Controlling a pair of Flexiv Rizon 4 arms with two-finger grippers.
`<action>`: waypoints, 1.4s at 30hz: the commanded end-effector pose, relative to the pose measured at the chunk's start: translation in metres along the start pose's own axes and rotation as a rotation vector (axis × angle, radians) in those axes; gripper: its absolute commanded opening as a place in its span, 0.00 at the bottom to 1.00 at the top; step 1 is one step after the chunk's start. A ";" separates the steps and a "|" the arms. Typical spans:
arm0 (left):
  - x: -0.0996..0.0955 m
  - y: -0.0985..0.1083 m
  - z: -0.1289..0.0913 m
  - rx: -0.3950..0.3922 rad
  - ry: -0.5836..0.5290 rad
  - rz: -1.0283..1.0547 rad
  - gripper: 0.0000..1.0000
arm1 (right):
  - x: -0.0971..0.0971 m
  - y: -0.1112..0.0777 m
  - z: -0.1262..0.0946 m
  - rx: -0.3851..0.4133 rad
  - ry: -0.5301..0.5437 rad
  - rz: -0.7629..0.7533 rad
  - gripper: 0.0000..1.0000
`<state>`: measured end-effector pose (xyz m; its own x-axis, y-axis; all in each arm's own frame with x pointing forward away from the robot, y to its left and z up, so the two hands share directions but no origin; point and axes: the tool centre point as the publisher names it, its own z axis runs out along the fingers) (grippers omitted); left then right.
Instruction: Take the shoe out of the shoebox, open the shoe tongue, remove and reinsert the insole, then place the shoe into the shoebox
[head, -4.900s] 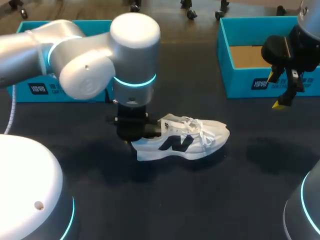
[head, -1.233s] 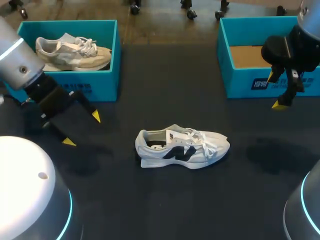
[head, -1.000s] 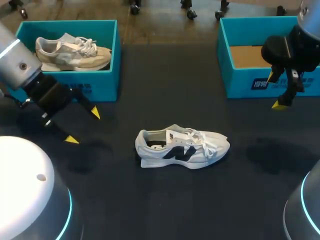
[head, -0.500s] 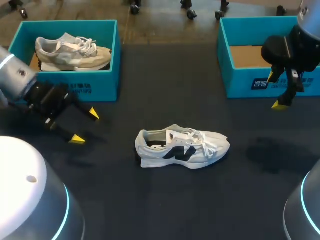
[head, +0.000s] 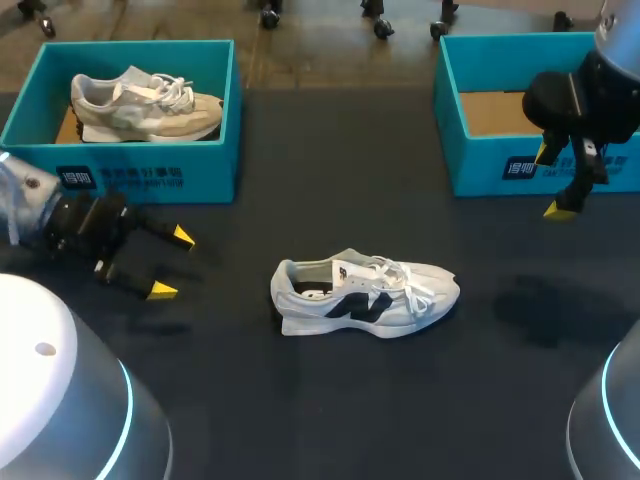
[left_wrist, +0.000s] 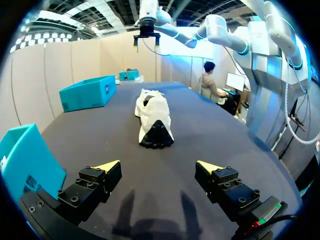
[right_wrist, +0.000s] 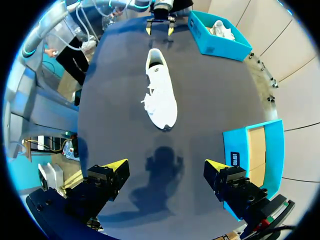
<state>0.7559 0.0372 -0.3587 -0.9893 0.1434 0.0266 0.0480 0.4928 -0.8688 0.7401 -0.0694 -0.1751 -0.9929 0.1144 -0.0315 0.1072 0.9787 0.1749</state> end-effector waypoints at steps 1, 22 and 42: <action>0.006 0.012 0.006 0.057 -0.089 0.002 1.00 | -0.001 0.001 0.001 0.003 0.002 0.001 1.00; 0.008 0.018 0.012 0.182 -0.201 -0.004 1.00 | -0.001 0.001 0.001 0.003 0.002 0.001 1.00; 0.008 0.018 0.012 0.182 -0.201 -0.004 1.00 | -0.001 0.001 0.001 0.003 0.002 0.001 1.00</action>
<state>0.7473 0.0375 -0.3799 -0.9978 -0.0398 -0.0523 0.0365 0.3271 -0.9443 0.7401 -0.0694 -0.1751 -0.9929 0.1145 -0.0315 0.1073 0.9787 0.1749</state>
